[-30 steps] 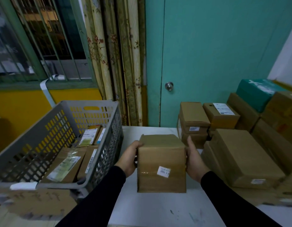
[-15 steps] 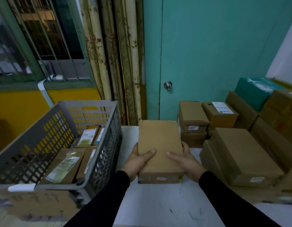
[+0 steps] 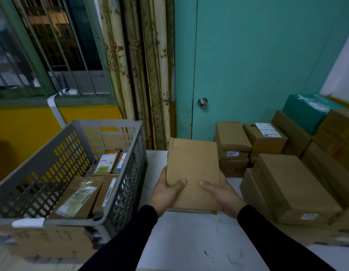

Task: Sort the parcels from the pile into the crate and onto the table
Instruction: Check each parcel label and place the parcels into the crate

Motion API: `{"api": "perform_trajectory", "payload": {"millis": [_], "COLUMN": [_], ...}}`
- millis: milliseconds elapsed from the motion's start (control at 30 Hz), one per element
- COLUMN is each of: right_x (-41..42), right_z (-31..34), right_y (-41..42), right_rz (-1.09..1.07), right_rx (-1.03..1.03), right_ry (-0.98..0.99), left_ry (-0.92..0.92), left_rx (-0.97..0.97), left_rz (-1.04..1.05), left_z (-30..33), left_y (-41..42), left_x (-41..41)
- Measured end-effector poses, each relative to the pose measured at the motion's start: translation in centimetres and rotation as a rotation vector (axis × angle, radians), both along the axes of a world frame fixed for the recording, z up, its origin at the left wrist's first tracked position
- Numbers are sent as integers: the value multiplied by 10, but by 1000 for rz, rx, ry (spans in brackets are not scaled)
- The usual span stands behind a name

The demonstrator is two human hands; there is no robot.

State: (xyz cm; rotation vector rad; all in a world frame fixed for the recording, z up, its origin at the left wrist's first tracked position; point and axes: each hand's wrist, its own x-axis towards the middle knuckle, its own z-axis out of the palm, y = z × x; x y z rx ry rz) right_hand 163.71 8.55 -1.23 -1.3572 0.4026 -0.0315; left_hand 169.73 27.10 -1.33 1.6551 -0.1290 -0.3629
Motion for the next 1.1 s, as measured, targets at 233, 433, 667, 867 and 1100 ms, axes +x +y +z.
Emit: {"api": "perform_trajectory", "payload": {"millis": [233,433,667,867,1100], "right_x": [1,-5,-6,-5,-3], "right_z": [6,2,15,20,17], "right_y": [1,-1,3,4,10], "right_rz": [12,25,-19,-63,-43], "right_rx": [-26,-101,-109,-155,-127], "right_ry": [-23,-44,-40,-75,-106], "left_ry": [1,59,106,-62,-153], "left_rx": [16,-26,-41,163,65], "left_rz": [-16,23,117,39,46], "left_z": [2,6,29,17,30], "left_y": [2,5,5,6,2], "left_x": [4,2,6,3,0]}}
